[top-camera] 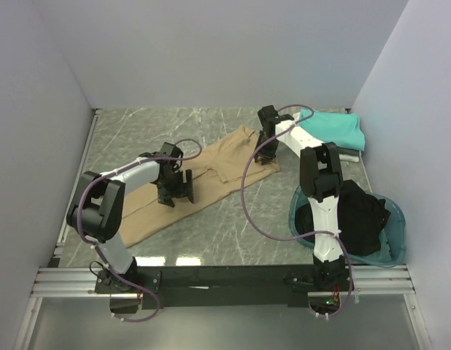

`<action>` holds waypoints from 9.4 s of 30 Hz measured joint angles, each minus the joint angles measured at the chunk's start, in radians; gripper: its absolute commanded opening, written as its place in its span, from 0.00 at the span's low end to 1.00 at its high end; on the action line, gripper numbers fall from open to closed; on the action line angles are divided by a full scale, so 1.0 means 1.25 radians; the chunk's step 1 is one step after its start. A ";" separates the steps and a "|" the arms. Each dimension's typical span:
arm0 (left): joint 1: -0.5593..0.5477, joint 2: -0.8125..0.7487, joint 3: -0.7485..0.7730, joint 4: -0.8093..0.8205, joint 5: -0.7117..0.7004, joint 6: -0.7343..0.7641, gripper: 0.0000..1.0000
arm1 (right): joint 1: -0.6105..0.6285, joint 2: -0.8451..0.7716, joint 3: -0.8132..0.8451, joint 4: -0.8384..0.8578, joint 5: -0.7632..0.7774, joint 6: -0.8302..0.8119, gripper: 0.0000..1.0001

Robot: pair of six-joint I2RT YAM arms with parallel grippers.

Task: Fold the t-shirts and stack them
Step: Fold the tshirt

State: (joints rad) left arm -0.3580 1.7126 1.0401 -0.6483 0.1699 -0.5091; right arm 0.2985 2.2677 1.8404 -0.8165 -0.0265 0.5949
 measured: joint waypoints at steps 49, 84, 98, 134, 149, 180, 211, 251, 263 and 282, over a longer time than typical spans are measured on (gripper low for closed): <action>-0.132 -0.075 0.069 -0.067 0.158 -0.071 0.84 | 0.020 -0.137 -0.005 0.126 -0.115 0.029 0.45; -0.193 0.046 -0.003 -0.034 0.268 -0.024 0.84 | 0.030 0.154 0.267 -0.072 -0.051 0.074 0.40; -0.240 0.183 0.118 -0.002 0.416 -0.077 0.84 | 0.013 0.216 0.378 -0.101 -0.063 0.082 0.37; -0.252 -0.122 0.112 0.168 0.319 -0.148 0.87 | -0.066 -0.087 0.109 0.143 -0.099 0.067 0.57; -0.154 -0.497 -0.187 -0.136 0.010 -0.213 0.80 | 0.182 -0.707 -0.584 0.108 -0.037 0.102 0.54; -0.229 -0.656 -0.397 -0.185 -0.011 -0.386 0.73 | 0.717 -0.761 -0.942 0.205 -0.080 0.506 0.40; -0.312 -0.634 -0.410 -0.162 -0.014 -0.377 0.76 | 0.744 -0.746 -0.982 0.227 -0.064 0.593 0.37; -0.440 -0.550 -0.434 -0.114 -0.092 -0.448 0.45 | 0.765 -0.740 -0.984 0.241 -0.042 0.627 0.09; -0.462 -0.529 -0.434 -0.104 -0.092 -0.450 0.39 | 0.775 -0.779 -0.985 0.228 -0.019 0.656 0.09; -0.491 -0.510 -0.434 -0.075 -0.109 -0.468 0.21 | 0.776 -0.797 -0.994 0.212 -0.011 0.678 0.08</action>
State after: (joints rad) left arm -0.9714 1.0756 0.4973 -0.7422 0.0341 -1.0939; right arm 1.2682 1.2713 0.5976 -0.5518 -0.0406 1.4425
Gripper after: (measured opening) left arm 0.255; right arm 0.092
